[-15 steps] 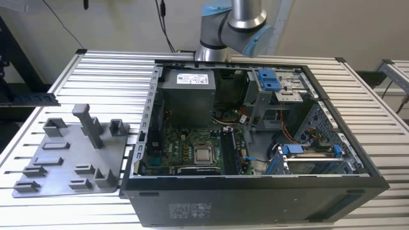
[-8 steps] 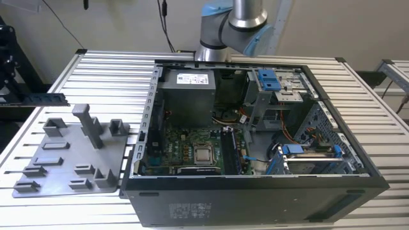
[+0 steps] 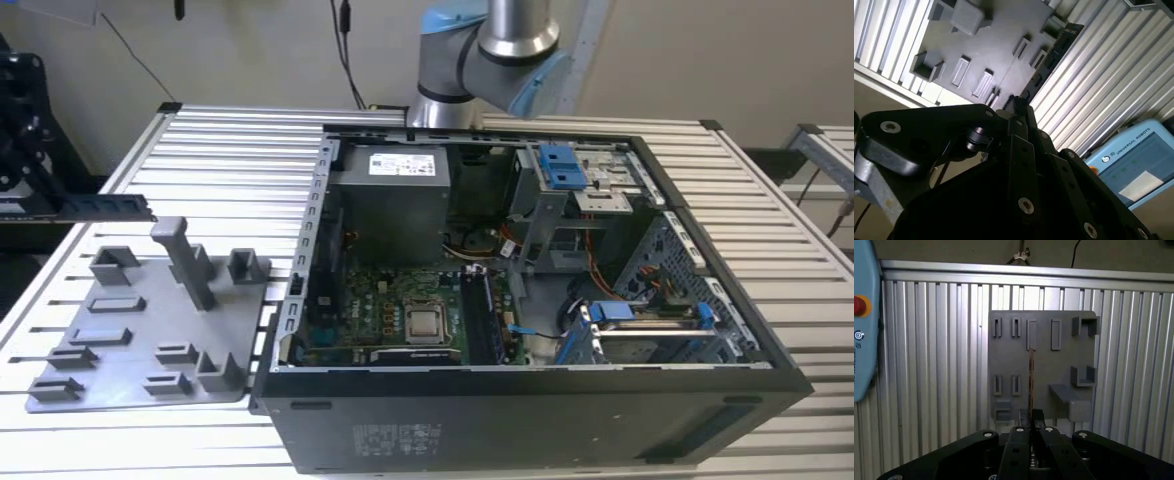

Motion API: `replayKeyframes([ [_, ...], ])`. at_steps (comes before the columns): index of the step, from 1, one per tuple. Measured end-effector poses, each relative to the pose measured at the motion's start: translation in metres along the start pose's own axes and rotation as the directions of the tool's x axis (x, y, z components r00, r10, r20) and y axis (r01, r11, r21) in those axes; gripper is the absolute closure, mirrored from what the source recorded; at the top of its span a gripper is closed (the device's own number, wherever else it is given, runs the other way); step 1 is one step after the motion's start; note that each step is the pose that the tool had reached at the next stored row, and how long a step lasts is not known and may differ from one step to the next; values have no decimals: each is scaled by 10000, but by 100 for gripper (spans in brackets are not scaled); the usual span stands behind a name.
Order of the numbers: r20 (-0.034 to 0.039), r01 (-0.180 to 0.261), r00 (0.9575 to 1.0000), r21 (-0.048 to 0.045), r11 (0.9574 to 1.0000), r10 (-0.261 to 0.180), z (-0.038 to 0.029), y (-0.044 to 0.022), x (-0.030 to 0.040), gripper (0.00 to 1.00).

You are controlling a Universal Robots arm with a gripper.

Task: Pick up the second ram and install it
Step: 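Pick up the second ram and move it above second insertion slot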

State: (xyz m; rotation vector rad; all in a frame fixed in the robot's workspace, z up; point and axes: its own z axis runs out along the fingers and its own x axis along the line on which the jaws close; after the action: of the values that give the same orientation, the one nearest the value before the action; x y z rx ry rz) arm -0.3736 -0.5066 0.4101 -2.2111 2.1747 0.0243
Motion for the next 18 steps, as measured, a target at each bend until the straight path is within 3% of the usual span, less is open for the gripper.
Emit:
replayKeyframes([
  [4,0,0,10000,0,10000,0,1,-54,1,86],
  [11,0,0,10000,-1,10000,0,2,-88,1,86],
  [18,0,0,10000,-1,10000,0,6,-329,5,86],
])
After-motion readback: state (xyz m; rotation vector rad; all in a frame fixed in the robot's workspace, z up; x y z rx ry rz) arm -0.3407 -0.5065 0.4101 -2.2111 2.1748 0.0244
